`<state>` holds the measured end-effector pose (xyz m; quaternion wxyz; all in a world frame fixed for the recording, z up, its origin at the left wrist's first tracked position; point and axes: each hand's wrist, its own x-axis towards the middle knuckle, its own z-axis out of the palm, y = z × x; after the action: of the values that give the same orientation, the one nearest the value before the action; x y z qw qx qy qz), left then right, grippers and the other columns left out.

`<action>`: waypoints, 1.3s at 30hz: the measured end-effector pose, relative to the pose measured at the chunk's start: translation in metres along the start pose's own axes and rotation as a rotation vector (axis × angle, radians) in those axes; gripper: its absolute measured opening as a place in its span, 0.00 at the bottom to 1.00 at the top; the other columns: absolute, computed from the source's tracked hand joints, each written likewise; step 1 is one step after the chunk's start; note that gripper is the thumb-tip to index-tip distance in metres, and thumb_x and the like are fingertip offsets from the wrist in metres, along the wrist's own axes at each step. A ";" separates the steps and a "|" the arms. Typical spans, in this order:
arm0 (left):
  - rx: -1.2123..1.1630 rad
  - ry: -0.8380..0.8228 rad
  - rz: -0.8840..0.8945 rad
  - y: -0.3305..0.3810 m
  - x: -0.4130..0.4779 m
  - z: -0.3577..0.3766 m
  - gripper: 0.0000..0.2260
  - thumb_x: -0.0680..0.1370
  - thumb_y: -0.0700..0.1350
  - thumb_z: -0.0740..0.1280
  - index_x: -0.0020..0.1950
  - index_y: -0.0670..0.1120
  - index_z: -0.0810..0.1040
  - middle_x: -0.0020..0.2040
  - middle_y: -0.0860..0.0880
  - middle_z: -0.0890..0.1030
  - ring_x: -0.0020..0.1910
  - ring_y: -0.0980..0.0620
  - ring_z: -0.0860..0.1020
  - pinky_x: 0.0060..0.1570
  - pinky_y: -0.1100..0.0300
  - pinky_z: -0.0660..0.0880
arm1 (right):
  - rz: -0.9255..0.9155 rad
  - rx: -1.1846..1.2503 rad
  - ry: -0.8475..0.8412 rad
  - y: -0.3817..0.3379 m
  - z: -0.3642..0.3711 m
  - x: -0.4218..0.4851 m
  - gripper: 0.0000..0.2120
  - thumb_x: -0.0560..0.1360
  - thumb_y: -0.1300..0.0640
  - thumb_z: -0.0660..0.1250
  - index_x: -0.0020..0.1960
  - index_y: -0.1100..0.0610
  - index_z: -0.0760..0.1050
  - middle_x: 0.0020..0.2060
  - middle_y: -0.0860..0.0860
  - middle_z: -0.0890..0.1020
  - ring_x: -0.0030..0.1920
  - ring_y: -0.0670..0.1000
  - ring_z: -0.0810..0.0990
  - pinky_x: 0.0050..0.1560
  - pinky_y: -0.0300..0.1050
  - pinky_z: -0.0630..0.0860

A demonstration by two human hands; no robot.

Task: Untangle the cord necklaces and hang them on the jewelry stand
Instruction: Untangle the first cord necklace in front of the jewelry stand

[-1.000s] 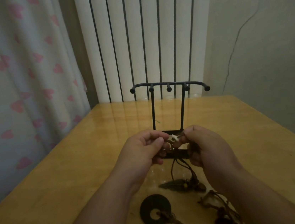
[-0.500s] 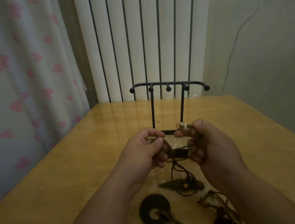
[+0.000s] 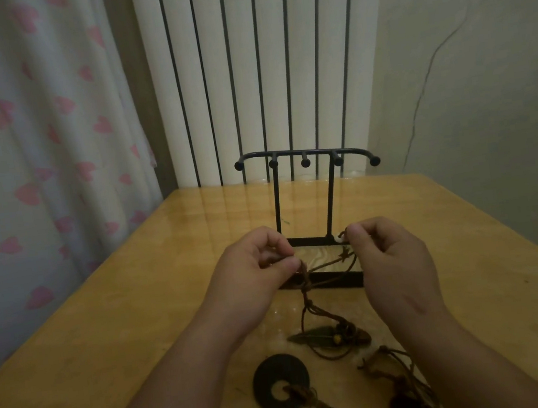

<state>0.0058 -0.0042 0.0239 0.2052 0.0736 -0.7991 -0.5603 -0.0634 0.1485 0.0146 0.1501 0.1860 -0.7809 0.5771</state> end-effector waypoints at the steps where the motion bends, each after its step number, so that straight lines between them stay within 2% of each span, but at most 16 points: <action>1: -0.007 0.006 0.010 0.000 -0.001 0.000 0.07 0.77 0.39 0.70 0.46 0.51 0.79 0.40 0.56 0.85 0.40 0.61 0.83 0.40 0.67 0.75 | -0.005 -0.006 0.002 0.000 0.001 0.000 0.09 0.81 0.50 0.60 0.44 0.44 0.75 0.38 0.45 0.79 0.43 0.39 0.75 0.37 0.39 0.71; 3: -0.027 0.021 0.030 0.000 -0.002 0.000 0.07 0.76 0.39 0.71 0.44 0.52 0.80 0.38 0.56 0.84 0.36 0.61 0.81 0.32 0.69 0.73 | -0.013 -0.004 0.002 0.000 0.001 0.000 0.09 0.81 0.50 0.60 0.43 0.44 0.74 0.38 0.45 0.79 0.43 0.38 0.75 0.37 0.39 0.70; 4: -0.032 0.026 0.040 -0.001 -0.002 0.000 0.08 0.75 0.39 0.72 0.44 0.52 0.81 0.38 0.56 0.84 0.36 0.60 0.81 0.32 0.69 0.73 | -0.013 0.000 -0.001 -0.001 0.001 0.000 0.09 0.81 0.51 0.60 0.43 0.44 0.74 0.38 0.45 0.78 0.43 0.38 0.74 0.36 0.39 0.70; 9: -0.027 0.027 0.088 0.001 -0.002 0.000 0.10 0.76 0.36 0.70 0.44 0.53 0.82 0.43 0.55 0.85 0.45 0.58 0.83 0.48 0.59 0.80 | -0.022 0.025 -0.006 -0.003 0.001 -0.002 0.09 0.81 0.52 0.60 0.44 0.45 0.75 0.38 0.45 0.78 0.41 0.37 0.74 0.35 0.37 0.68; 11: -0.029 0.030 0.110 0.002 -0.003 0.001 0.11 0.76 0.36 0.71 0.43 0.53 0.82 0.43 0.55 0.85 0.46 0.58 0.83 0.50 0.58 0.79 | -0.025 0.023 -0.048 -0.004 0.001 -0.002 0.08 0.81 0.52 0.59 0.47 0.45 0.76 0.40 0.44 0.79 0.42 0.37 0.75 0.37 0.37 0.69; 13: -0.036 0.028 0.128 0.002 -0.004 0.001 0.12 0.75 0.36 0.71 0.42 0.53 0.82 0.43 0.55 0.84 0.46 0.58 0.82 0.49 0.60 0.78 | 0.003 0.008 -0.181 -0.004 0.002 -0.001 0.11 0.82 0.55 0.58 0.58 0.42 0.76 0.45 0.41 0.81 0.43 0.36 0.77 0.40 0.36 0.72; 15: -0.034 0.038 0.138 0.003 -0.004 0.001 0.12 0.75 0.36 0.71 0.42 0.54 0.82 0.43 0.55 0.84 0.46 0.58 0.82 0.48 0.60 0.78 | 0.061 -0.037 -0.287 -0.004 0.004 0.000 0.20 0.83 0.57 0.57 0.70 0.38 0.65 0.48 0.39 0.81 0.41 0.37 0.79 0.39 0.34 0.76; 17: -0.030 0.066 0.141 0.002 -0.004 0.001 0.12 0.75 0.36 0.71 0.42 0.55 0.82 0.43 0.55 0.84 0.46 0.58 0.82 0.50 0.58 0.79 | 0.068 -0.090 -0.278 -0.004 0.003 0.000 0.23 0.82 0.56 0.59 0.74 0.38 0.61 0.45 0.42 0.82 0.39 0.40 0.80 0.38 0.34 0.75; 20: -0.036 0.092 0.146 0.002 -0.003 0.001 0.11 0.75 0.37 0.71 0.43 0.55 0.82 0.43 0.55 0.84 0.46 0.58 0.82 0.49 0.59 0.79 | 0.026 -0.111 -0.231 -0.004 0.000 0.000 0.20 0.81 0.55 0.62 0.71 0.43 0.67 0.40 0.43 0.83 0.41 0.38 0.79 0.39 0.31 0.70; 22: -0.034 0.102 0.144 0.002 -0.003 0.001 0.11 0.75 0.37 0.72 0.43 0.55 0.82 0.43 0.56 0.84 0.45 0.59 0.82 0.47 0.62 0.78 | 0.016 -0.105 -0.214 -0.003 -0.001 0.001 0.16 0.81 0.55 0.62 0.67 0.44 0.70 0.40 0.43 0.83 0.43 0.38 0.80 0.39 0.31 0.70; 24: -0.045 0.112 0.147 0.001 -0.002 0.001 0.11 0.75 0.37 0.72 0.43 0.55 0.83 0.43 0.56 0.84 0.45 0.59 0.82 0.46 0.62 0.78 | 0.008 -0.082 -0.243 -0.002 0.001 0.001 0.13 0.81 0.57 0.62 0.63 0.44 0.72 0.45 0.41 0.83 0.48 0.39 0.80 0.43 0.31 0.72; 26: -0.051 0.121 0.158 0.000 -0.002 0.001 0.11 0.75 0.37 0.72 0.42 0.55 0.83 0.43 0.55 0.84 0.45 0.59 0.82 0.45 0.63 0.77 | -0.027 -0.131 -0.302 0.000 0.001 0.002 0.15 0.82 0.57 0.60 0.64 0.42 0.73 0.54 0.38 0.81 0.55 0.37 0.76 0.46 0.29 0.69; 30: -0.049 0.133 0.165 0.000 -0.001 0.001 0.11 0.75 0.37 0.72 0.43 0.55 0.82 0.42 0.56 0.84 0.45 0.59 0.82 0.45 0.63 0.77 | -0.034 -0.361 -0.394 0.004 -0.001 0.004 0.18 0.83 0.54 0.57 0.68 0.37 0.71 0.61 0.43 0.79 0.57 0.42 0.74 0.47 0.32 0.67; 34: -0.053 0.132 0.160 -0.001 -0.001 0.000 0.10 0.75 0.37 0.72 0.43 0.54 0.83 0.42 0.55 0.84 0.45 0.58 0.82 0.44 0.64 0.79 | -0.014 -0.342 -0.343 0.004 -0.003 0.005 0.16 0.82 0.54 0.59 0.66 0.39 0.74 0.56 0.43 0.81 0.51 0.39 0.73 0.42 0.28 0.64; 37: -0.048 0.136 0.153 -0.002 -0.001 0.001 0.10 0.75 0.38 0.72 0.44 0.54 0.83 0.42 0.56 0.84 0.45 0.59 0.82 0.44 0.64 0.78 | -0.002 -0.180 -0.351 0.001 -0.001 0.002 0.14 0.82 0.55 0.58 0.60 0.40 0.76 0.49 0.41 0.82 0.49 0.39 0.78 0.42 0.32 0.69; 39: -0.040 0.146 0.157 -0.002 0.000 0.002 0.10 0.75 0.38 0.72 0.44 0.54 0.83 0.42 0.56 0.84 0.45 0.59 0.82 0.44 0.64 0.78 | 0.058 -0.002 -0.422 -0.003 0.001 -0.002 0.13 0.81 0.56 0.58 0.56 0.41 0.76 0.44 0.42 0.84 0.47 0.38 0.80 0.44 0.36 0.72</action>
<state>0.0047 -0.0034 0.0215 0.3077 0.0473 -0.7740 -0.5514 -0.0605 0.1470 0.0157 -0.0332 0.2799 -0.8006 0.5287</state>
